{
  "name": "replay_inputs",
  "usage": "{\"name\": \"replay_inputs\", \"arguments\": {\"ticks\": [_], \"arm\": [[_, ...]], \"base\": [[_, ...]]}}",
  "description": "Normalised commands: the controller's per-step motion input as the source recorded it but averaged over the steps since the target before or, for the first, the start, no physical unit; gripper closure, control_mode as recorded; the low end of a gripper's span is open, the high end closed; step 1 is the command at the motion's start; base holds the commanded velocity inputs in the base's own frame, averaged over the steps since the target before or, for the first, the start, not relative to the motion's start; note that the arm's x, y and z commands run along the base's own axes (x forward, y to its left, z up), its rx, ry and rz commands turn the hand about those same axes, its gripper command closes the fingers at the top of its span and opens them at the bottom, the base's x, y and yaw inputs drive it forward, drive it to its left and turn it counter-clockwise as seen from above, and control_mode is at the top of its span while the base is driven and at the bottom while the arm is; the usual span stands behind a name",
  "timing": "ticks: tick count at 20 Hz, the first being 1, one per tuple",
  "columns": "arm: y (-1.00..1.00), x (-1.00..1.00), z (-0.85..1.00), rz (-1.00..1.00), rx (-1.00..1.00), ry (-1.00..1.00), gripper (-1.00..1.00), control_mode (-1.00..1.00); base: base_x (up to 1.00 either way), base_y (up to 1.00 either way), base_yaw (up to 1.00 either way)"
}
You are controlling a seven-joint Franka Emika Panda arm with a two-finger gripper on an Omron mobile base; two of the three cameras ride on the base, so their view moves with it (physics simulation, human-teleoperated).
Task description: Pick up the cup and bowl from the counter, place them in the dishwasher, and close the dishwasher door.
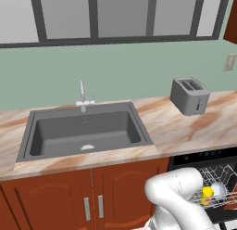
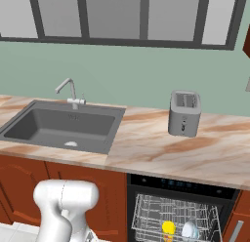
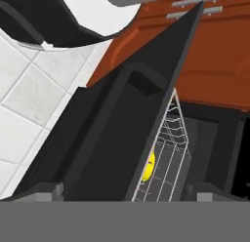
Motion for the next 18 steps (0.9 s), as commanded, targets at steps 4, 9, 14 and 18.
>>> {"name": "replay_inputs", "arguments": {"ticks": [4,9,14,18], "arm": [[-0.14,-0.09,-0.26,0.0,0.0,-0.07,-1.0,-1.0],[-0.19,-0.01,-0.25,0.0,0.0,-0.06,-1.0,-1.0],[-0.25,-0.03,-0.36,0.0,0.0,-0.06,-1.0,-1.0],[-0.29,-0.06,-0.5,0.0,0.0,-0.06,-1.0,-1.0]], "base": [[0.0,0.0,0.0],[0.0,0.0,0.0],[0.0,0.0,0.0],[0.0,0.0,0.0]]}}
